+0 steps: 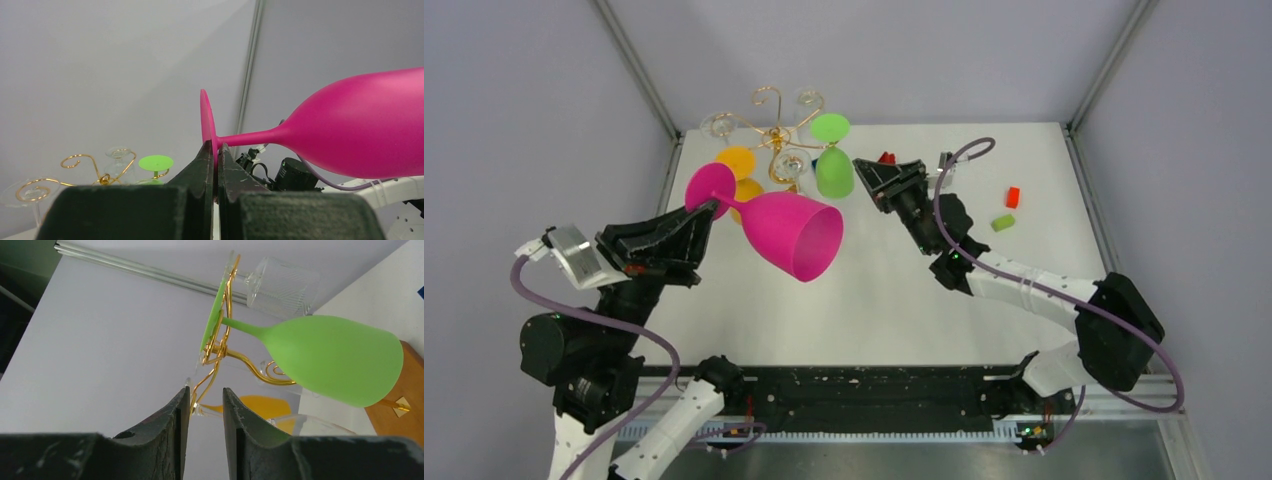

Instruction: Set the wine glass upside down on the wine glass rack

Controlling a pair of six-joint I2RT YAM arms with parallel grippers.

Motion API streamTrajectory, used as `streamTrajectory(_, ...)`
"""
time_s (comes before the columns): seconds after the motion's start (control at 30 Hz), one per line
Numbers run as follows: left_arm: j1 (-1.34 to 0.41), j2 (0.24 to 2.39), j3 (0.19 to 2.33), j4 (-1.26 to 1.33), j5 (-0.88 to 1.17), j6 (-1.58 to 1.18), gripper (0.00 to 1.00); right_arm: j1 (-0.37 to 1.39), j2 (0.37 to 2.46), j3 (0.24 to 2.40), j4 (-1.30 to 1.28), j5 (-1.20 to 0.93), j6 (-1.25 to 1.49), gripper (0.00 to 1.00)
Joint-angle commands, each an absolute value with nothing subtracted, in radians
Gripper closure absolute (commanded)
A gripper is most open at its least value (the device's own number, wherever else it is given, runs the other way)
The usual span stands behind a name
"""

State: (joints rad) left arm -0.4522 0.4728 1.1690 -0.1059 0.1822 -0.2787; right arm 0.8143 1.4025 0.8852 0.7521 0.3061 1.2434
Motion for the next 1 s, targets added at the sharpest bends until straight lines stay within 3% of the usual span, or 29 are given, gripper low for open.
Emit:
streamTrajectory(0.0,-0.449,0.457,1.176,-0.067,0.156,-0.272,1.00,0.806,1.443,0.975,0.741,0.321,1.331,0.70)
streamTrajectory(0.97,-0.449,0.409,1.180,-0.120,0.078,-0.237,1.00,0.790,1.628,1.121,0.737,0.317,1.418,0.74)
